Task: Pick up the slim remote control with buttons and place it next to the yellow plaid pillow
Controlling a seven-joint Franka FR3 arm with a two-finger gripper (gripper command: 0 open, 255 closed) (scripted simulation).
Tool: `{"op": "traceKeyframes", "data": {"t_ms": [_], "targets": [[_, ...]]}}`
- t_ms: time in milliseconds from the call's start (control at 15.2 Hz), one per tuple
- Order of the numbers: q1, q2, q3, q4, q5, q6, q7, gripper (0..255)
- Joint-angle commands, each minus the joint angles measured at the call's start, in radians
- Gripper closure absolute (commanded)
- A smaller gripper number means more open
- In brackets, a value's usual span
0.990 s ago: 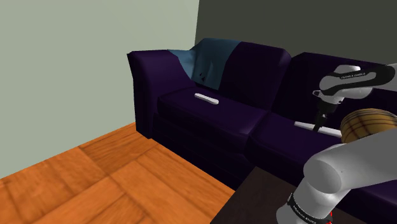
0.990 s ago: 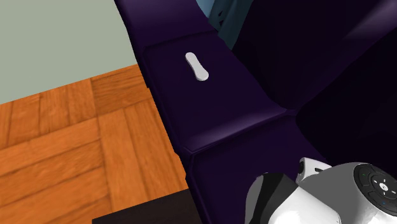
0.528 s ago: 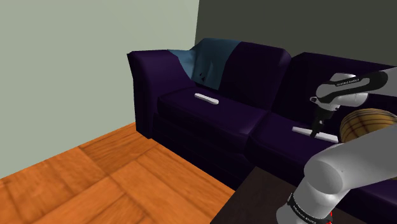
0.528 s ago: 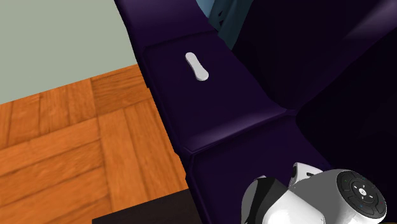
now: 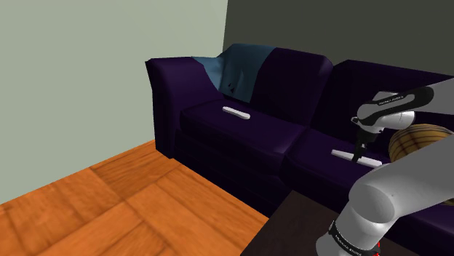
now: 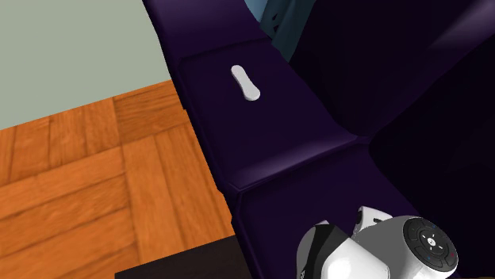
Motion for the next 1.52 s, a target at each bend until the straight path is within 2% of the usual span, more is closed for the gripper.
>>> {"op": "traceKeyframes", "data": {"t_ms": [0, 264, 330, 660, 924, 1452], "targets": [[0.002, 0.002, -0.002, -0.001, 0.001, 0.003, 0.0, 255], [0.002, 0.002, -0.002, -0.001, 0.001, 0.003, 0.0, 255], [0.002, 0.002, -0.002, -0.001, 0.001, 0.003, 0.0, 0], [0.002, 0.002, -0.002, -0.001, 0.001, 0.003, 0.0, 0], [-0.054, -0.09, 0.11, 0.061, 0.003, -0.156, 0.014, 0], [-0.054, -0.09, 0.11, 0.061, 0.003, -0.156, 0.014, 0]]}}
